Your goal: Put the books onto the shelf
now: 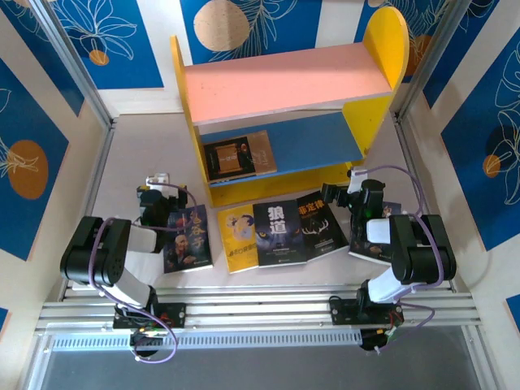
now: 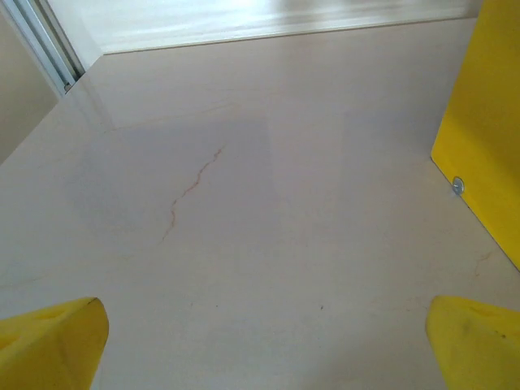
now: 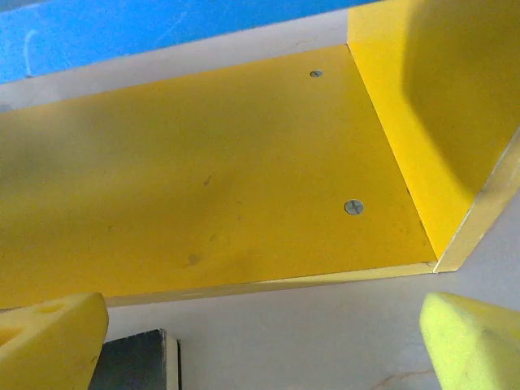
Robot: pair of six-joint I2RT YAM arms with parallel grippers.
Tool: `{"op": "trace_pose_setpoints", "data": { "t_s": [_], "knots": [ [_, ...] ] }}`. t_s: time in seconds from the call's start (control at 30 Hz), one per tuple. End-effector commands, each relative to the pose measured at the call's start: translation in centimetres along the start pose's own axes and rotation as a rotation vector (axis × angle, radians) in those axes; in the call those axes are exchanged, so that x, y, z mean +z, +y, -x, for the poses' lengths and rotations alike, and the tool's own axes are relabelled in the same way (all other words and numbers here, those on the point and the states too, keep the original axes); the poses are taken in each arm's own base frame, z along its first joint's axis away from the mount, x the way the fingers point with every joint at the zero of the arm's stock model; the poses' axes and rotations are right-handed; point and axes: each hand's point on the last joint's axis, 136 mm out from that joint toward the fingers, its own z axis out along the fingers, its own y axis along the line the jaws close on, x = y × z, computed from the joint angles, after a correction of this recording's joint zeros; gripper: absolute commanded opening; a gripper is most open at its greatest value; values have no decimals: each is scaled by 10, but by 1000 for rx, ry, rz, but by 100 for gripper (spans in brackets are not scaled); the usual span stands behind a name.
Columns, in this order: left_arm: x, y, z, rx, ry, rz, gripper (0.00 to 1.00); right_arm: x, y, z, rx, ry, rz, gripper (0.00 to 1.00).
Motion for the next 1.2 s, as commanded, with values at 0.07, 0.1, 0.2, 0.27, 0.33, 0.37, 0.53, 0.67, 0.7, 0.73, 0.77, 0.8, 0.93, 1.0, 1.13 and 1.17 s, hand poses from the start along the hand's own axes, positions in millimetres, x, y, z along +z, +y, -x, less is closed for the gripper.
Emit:
{"op": "trace_pose_setpoints", "data": {
  "t_s": [0.07,0.1,0.2,0.27,0.33,0.37,0.53,0.67,0.7,0.73,0.77,0.8,0.93,1.0,1.13,1.17],
  "knots": [
    [2,4,7,-1,-20,9,100,1,4,17,-31,-47,17,99],
    [2,4,6,-1,-18,10,100,1,4,16,-30,-46,17,99],
    [2,4,7,-2,-19,10,100,1,4,16,-30,-45,17,99],
    [2,4,6,-2,-17,11,100,1,4,17,-30,-46,17,99],
    [2,4,6,-1,-19,10,100,1,4,17,-30,-47,16,99],
    [2,4,6,-1,-19,10,100,1,4,17,-32,-47,18,99],
    [2,4,6,-2,-18,11,100,1,4,16,-30,-46,17,99],
    [2,4,6,-1,-18,9,100,1,4,17,-30,-46,16,99],
    [2,4,7,-1,-19,9,100,1,4,16,-29,-47,17,99],
    [2,4,6,-1,-17,10,100,1,4,16,-29,-47,17,99],
    [2,4,7,-2,-20,10,100,0,4,17,-29,-48,18,99],
    [1,4,6,-2,-19,10,100,0,4,17,-29,-48,18,99],
    [0,10,9,-3,-23,56,100,-3,-2,24,-12,-49,-30,99],
    [-2,9,11,7,-23,64,100,-8,-5,30,-3,-54,-56,99],
    [-4,3,13,41,-42,69,100,-23,1,48,-29,-81,-78,99],
    [-4,3,13,40,-39,69,100,-27,5,54,-46,-87,-77,99]
  ]
}}
